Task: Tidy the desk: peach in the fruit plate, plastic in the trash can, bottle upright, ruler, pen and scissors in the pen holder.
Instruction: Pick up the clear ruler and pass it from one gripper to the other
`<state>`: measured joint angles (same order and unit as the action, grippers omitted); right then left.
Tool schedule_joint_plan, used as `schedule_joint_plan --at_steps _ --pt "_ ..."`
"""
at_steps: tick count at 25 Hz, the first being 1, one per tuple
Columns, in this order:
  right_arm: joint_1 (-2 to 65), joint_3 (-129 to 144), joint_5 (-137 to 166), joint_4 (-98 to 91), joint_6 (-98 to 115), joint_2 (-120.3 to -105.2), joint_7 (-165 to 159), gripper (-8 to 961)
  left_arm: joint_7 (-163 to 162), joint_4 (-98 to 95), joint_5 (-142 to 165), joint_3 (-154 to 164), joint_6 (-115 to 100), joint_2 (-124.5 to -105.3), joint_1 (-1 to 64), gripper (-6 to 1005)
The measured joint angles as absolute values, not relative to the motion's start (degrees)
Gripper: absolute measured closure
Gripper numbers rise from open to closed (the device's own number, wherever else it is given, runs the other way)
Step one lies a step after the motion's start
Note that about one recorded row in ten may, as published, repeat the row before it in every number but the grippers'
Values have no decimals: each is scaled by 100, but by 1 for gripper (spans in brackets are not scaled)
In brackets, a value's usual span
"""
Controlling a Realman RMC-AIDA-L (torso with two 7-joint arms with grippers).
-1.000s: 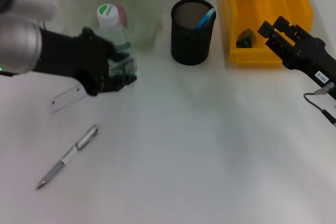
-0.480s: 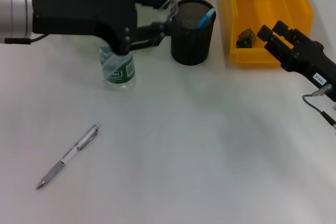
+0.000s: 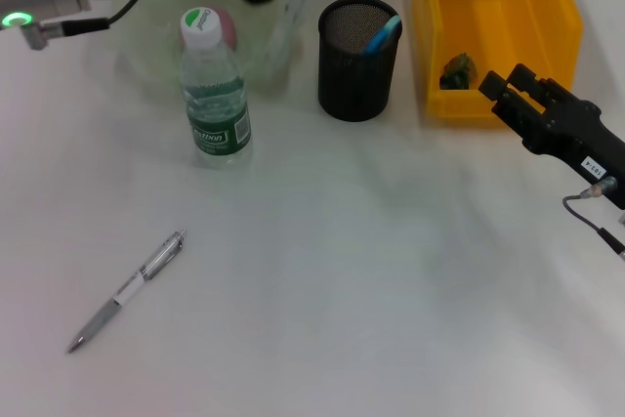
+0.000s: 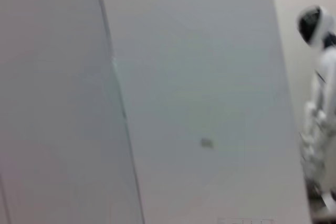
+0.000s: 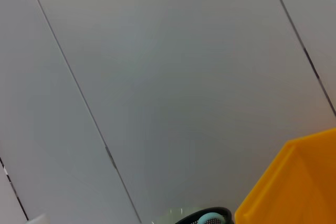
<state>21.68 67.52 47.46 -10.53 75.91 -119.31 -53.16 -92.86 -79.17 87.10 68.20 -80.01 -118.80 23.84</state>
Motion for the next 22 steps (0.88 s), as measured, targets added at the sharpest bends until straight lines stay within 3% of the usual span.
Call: schedule_joint_plan --at_steps 10,13,19,22 --pt "2200 6767 4810 -1076 7849 -11924 -5392 405 -8082 -6146 6840 6852 -7806 -11871 2556 614" --pt "2231 6758 5347 -1268 8193 -11795 -5792 405 -8120 -5939 6795 6846 -7998 -11860 2518 614" --pt "2191 6717 6089 -1800 9571 -11354 -6285 399 -8395 -5819 6755 6785 -8515 -11844 2419 613" --pt "2211 6714 6366 -2136 9926 -11227 -6791 391 -8413 -5752 6750 6785 -8727 -11838 2376 613"
